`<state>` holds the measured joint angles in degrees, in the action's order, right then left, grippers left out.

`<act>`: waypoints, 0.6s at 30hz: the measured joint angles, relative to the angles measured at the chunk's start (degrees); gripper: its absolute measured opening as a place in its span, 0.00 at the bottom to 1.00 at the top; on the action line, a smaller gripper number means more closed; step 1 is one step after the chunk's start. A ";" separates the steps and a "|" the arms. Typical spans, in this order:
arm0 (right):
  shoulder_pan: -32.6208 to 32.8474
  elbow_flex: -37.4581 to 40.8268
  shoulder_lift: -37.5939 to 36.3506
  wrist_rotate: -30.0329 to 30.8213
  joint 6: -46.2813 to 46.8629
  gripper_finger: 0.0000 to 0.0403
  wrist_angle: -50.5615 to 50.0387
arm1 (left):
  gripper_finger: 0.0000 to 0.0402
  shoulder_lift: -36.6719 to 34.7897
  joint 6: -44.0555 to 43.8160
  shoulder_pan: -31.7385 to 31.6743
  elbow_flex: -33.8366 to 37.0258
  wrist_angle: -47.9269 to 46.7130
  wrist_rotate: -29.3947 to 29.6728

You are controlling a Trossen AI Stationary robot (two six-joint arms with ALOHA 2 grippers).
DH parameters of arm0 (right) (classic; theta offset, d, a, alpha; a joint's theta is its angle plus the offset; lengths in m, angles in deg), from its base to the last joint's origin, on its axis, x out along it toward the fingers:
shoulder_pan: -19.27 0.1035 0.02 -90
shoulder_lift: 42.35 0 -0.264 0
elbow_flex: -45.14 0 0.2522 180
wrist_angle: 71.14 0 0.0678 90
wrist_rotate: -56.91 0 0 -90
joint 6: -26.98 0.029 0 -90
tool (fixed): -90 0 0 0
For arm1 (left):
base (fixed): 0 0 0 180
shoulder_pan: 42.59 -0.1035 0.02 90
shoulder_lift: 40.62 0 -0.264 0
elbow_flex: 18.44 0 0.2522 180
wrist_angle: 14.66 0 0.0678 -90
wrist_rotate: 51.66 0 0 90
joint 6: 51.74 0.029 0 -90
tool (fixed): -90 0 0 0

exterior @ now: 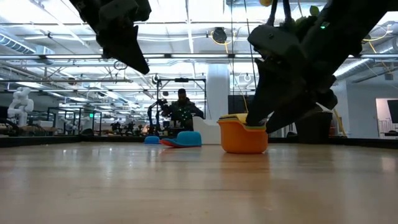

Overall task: Nest measuring cups in basket
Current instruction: Put the nested measuring cups into the white bin

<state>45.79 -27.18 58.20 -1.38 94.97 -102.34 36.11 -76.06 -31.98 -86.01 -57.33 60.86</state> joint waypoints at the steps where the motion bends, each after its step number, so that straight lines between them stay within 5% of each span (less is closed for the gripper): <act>1: -0.27 -0.01 0.00 0.00 -0.30 0.59 -0.11 | 0.09 0.00 0.00 0.06 0.00 0.00 0.01; 18: -1.11 0.00 -8.00 1.49 1.82 0.59 -23.06 | 0.09 -0.02 -0.27 1.03 0.00 -1.40 0.00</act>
<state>44.67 -27.18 50.21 0.11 96.80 -125.40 36.09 -76.33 -30.96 -86.01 -58.72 60.86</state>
